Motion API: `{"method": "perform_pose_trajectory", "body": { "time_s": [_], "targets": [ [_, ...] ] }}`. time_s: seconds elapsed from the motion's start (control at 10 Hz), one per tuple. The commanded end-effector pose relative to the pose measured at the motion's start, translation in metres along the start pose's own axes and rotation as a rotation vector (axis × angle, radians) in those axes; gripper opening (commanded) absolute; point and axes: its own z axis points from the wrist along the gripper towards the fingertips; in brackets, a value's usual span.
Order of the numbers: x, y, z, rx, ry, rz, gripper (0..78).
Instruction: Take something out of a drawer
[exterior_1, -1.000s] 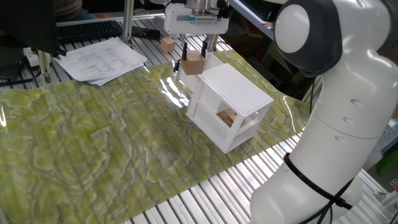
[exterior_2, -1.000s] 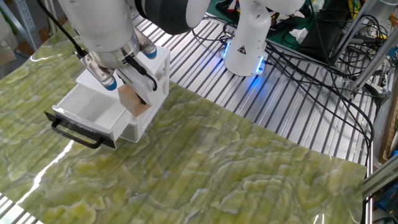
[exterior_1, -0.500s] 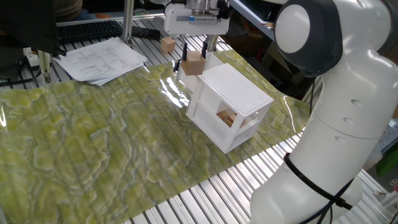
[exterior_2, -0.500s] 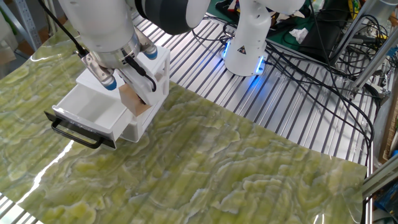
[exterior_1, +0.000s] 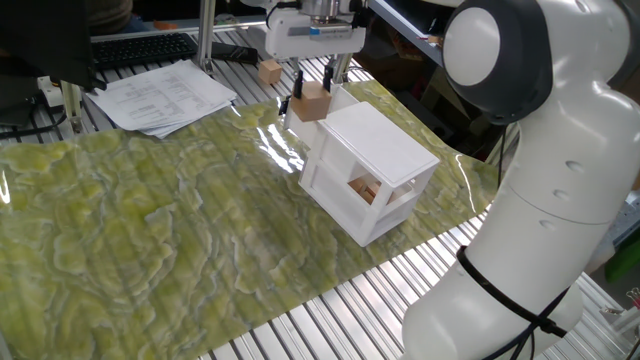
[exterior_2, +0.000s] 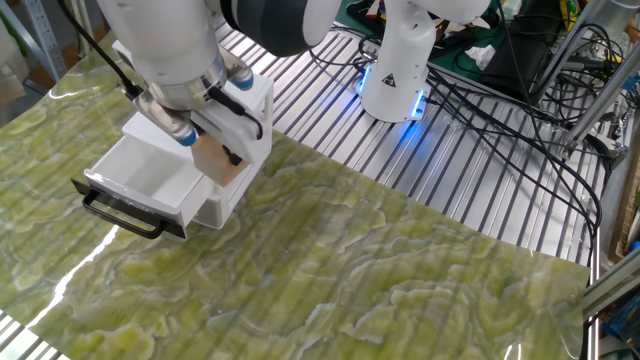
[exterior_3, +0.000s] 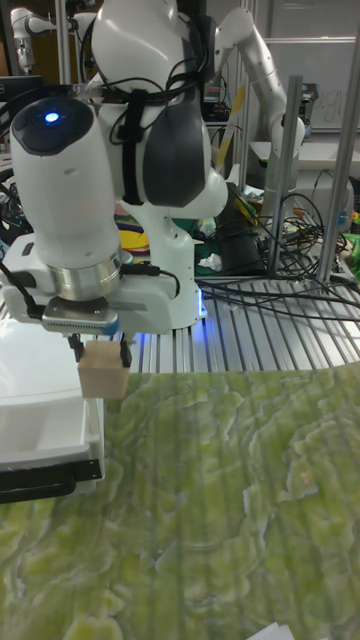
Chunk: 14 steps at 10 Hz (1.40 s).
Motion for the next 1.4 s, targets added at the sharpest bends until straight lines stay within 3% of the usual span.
{"method": "perform_pose_trajectory", "body": {
  "time_s": [0.1, 0.2, 0.5, 0.8, 1.4],
  "targets": [
    [0.004, 0.011, 0.0, -0.016, -0.007, -0.036, 2.6],
    [0.009, 0.025, 0.0, -0.016, -0.006, -0.007, 2.6],
    [0.014, 0.037, 0.009, -0.023, -0.018, 0.019, 2.6],
    [0.008, 0.055, 0.021, -0.038, -0.021, 0.036, 2.6],
    [0.0, 0.088, 0.062, -0.051, -0.08, 0.071, 2.6]
  ]
}}
